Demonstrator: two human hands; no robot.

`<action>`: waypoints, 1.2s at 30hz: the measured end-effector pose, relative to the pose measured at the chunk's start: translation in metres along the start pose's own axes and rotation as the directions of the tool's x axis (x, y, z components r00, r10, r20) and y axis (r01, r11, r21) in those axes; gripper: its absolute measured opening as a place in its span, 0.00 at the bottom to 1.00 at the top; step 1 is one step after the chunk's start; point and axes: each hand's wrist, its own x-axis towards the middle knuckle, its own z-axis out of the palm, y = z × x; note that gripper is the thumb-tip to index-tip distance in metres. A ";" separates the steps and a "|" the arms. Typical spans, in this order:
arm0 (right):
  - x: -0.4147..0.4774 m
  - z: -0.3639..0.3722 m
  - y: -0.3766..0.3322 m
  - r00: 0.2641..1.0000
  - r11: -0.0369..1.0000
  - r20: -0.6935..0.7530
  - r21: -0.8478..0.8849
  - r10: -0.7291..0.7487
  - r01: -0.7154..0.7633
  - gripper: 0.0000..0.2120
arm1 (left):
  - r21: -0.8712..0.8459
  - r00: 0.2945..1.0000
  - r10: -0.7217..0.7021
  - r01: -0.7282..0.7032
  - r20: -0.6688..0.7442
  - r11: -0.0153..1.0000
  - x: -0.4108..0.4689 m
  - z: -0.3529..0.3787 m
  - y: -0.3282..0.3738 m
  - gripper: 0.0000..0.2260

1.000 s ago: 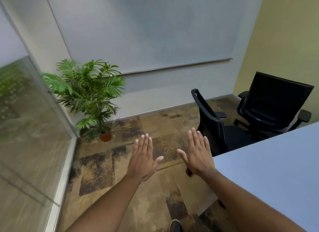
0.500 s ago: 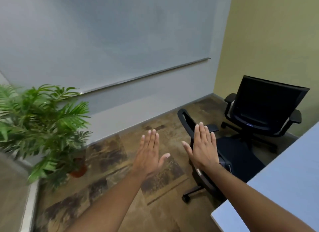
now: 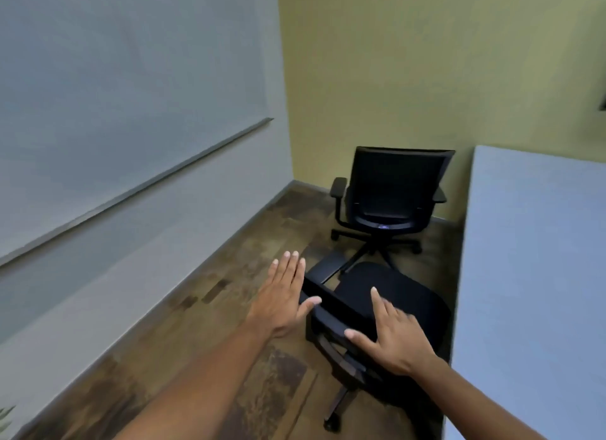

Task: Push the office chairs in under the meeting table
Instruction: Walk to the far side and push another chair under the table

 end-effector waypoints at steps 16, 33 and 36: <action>-0.017 -0.005 -0.017 0.897 0.907 0.157 0.013 0.414 -0.421 0.58 | -0.146 0.860 0.464 -0.497 -0.212 0.855 0.096 0.054 -0.048 0.32; -0.003 -0.001 -0.058 0.853 0.849 0.004 0.091 0.522 -0.521 0.41 | -0.105 0.730 0.650 -0.678 -0.209 0.728 0.176 0.046 -0.064 0.24; 0.009 0.000 -0.063 0.820 0.815 0.006 0.111 0.572 -0.569 0.47 | -0.089 0.673 0.714 -0.737 -0.192 0.670 0.207 0.049 -0.066 0.23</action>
